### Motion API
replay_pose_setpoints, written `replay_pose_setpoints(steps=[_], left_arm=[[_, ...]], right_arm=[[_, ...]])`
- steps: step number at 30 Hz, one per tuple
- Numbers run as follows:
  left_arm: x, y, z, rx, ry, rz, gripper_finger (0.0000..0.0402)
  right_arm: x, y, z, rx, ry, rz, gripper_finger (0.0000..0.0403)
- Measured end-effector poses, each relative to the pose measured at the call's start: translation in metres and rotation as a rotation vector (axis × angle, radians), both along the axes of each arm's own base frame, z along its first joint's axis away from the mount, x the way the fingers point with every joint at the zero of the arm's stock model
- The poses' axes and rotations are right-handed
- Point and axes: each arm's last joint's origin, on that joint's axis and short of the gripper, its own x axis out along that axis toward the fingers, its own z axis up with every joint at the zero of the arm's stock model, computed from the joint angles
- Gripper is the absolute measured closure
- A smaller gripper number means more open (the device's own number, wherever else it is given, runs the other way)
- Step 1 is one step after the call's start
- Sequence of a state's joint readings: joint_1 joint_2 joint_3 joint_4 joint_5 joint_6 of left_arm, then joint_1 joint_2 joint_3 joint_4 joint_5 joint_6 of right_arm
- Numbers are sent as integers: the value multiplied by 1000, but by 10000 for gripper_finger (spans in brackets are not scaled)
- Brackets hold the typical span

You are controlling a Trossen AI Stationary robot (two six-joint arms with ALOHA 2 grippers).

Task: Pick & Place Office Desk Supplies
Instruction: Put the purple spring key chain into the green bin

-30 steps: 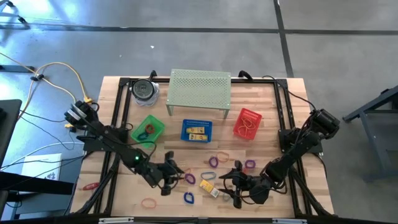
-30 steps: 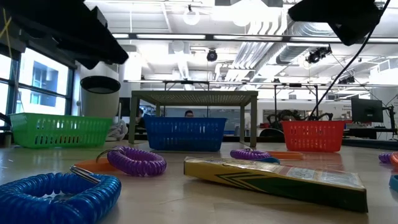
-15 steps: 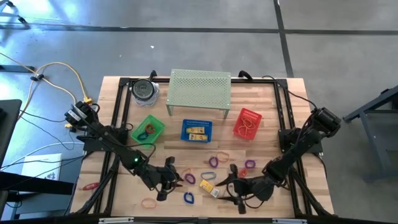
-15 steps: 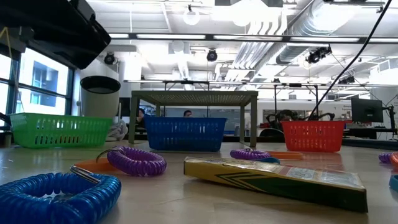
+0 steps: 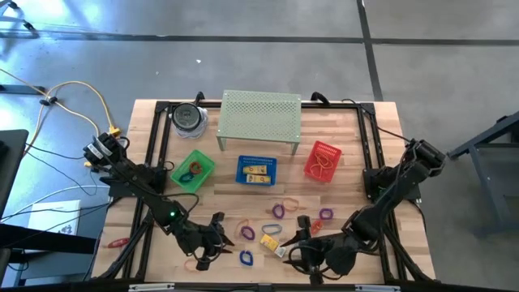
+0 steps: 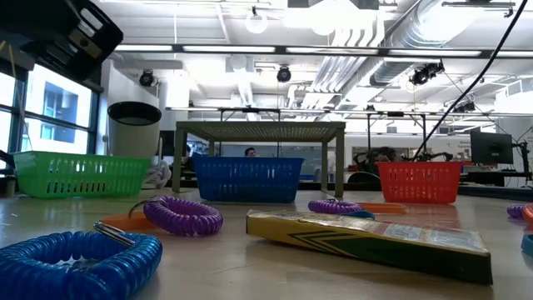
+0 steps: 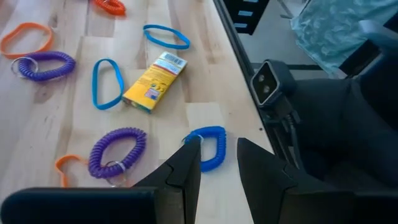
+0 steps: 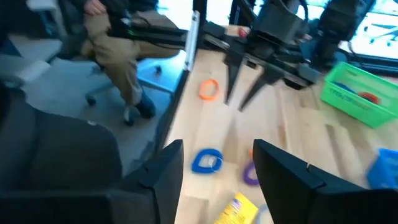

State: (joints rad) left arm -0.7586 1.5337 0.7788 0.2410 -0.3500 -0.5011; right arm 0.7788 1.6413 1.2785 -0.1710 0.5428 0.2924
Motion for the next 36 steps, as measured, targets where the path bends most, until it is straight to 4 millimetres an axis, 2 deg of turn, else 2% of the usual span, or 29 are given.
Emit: replay_pose_setpoints(steps=[3,11,19,27,36], left_arm=[[0,0,0,-1,-1,0,302],[3,3,0,7,-8,29,302],[1,1,0,-17,0,30,302],[-1,-1,1,30,-21,-5,302],[6,6,1,35,-23,23,302]], right_arm=[[-2,-2,1,-20,48,-21,223],[-13,-13,-16,-33,245,-128,223],[-15,-15,-19,-35,283,-157,223],[-17,-16,-21,145,336,-260,223],[-26,-18,-29,324,558,-350,223]])
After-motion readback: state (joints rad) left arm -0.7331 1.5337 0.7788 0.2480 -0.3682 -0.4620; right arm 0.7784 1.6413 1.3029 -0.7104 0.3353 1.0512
